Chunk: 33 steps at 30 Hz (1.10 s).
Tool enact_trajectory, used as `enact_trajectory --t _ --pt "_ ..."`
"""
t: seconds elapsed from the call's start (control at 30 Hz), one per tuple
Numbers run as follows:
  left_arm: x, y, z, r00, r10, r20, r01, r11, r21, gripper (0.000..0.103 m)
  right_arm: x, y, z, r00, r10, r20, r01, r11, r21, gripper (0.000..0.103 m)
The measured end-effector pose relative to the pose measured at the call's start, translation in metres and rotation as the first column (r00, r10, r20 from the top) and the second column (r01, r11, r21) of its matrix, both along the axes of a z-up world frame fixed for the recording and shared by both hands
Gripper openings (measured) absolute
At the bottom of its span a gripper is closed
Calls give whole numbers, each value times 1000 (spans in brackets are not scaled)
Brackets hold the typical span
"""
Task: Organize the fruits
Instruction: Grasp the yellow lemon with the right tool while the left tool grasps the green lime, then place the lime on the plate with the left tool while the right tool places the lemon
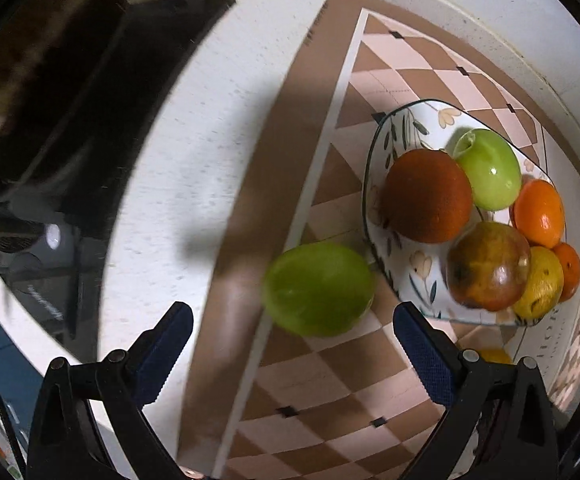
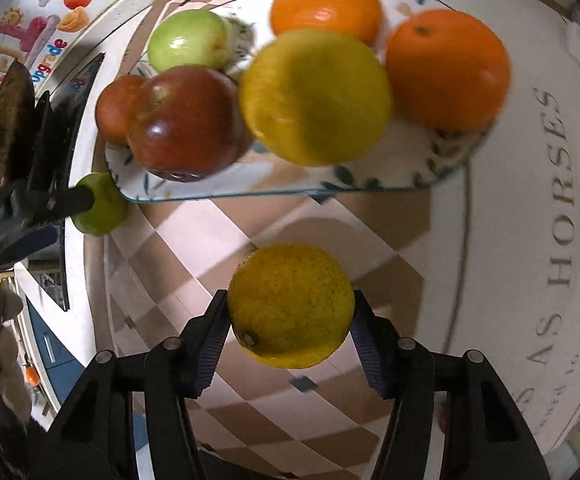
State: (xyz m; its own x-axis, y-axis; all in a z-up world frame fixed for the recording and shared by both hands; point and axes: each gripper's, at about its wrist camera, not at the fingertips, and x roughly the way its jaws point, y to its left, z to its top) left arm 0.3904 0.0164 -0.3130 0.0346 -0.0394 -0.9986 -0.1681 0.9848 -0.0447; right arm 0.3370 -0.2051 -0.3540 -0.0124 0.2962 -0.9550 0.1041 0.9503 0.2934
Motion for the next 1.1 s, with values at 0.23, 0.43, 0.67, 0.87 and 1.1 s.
enact_trajectory --t 0.23,0.43,0.67,0.87,1.1 --pt "-2 0 -7 999 -12 35 14 998 -57 61 -2 -6 1 1000 3 -7 -3 1000 -5 61" --pt "-9 -7 -3 997 -58 59 58 998 -4 61 -5 -7 12 1000 16 11 -16 1000 -4 61" --pt "-25 -12 33 993 -48 107 59 994 -97 61 0 -19 42 998 -24 55 22 999 46 61" --pt "-6 -25 79 981 -58 186 93 978 -187 60 22 -38 76 990 -94 106 82 990 114 61" --pt "57 -38 102 967 -108 232 145 977 -153 61 90 -84 100 964 -195 178 182 979 87 61"
